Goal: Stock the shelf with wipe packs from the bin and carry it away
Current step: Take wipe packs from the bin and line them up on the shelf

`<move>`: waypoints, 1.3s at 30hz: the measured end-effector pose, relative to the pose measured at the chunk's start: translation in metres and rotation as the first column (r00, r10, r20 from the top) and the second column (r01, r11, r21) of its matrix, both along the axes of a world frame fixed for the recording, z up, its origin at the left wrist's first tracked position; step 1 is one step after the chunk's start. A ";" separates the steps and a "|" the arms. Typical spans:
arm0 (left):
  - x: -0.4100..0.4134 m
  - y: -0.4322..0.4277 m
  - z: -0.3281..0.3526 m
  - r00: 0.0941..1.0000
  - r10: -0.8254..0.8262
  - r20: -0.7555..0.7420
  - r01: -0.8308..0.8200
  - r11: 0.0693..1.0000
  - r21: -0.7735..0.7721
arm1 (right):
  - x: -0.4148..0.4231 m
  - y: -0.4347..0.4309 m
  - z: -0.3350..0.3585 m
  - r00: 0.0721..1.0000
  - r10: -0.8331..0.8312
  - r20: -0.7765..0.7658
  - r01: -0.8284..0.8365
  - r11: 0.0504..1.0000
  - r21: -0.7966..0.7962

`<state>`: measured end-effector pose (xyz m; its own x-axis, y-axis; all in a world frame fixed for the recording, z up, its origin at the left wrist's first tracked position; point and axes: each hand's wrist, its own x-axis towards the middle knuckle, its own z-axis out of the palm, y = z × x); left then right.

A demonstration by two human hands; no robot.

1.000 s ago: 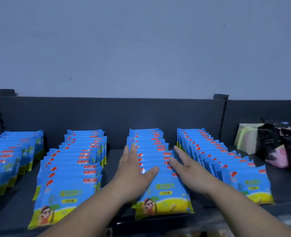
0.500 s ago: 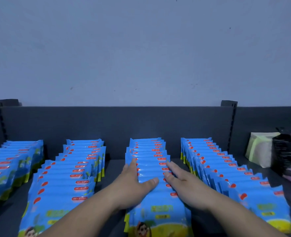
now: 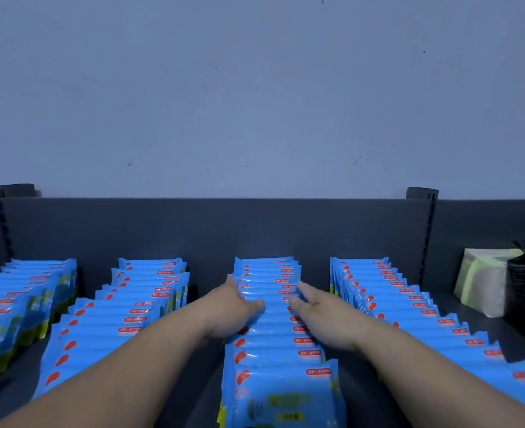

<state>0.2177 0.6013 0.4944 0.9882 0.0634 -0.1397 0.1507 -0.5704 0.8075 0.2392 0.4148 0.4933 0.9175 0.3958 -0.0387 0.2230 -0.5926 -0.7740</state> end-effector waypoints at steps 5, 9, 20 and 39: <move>-0.005 0.002 -0.003 0.996 -0.080 -0.032 0.080 0.997 -0.005 | 0.001 -0.004 -0.004 0.999 0.033 0.025 -0.033 0.999 -0.010; -0.001 0.008 -0.003 0.994 -0.090 -0.060 0.090 0.996 0.003 | 0.003 -0.004 0.000 0.999 0.028 0.016 -0.026 0.997 -0.071; 0.027 0.011 0.019 0.999 -0.025 -0.035 0.032 0.973 0.229 | 0.032 0.013 0.029 0.997 0.065 0.051 -0.040 0.919 -0.393; 0.039 0.012 0.005 0.994 -0.084 -0.062 0.089 0.993 0.082 | 0.046 0.004 0.018 0.996 0.072 0.046 -0.059 0.968 -0.244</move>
<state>0.2567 0.6137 0.4990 0.9807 -0.0083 -0.1952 0.1432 -0.6493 0.7469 0.2855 0.4186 0.5113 0.8932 0.4403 -0.0913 0.3056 -0.7434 -0.5949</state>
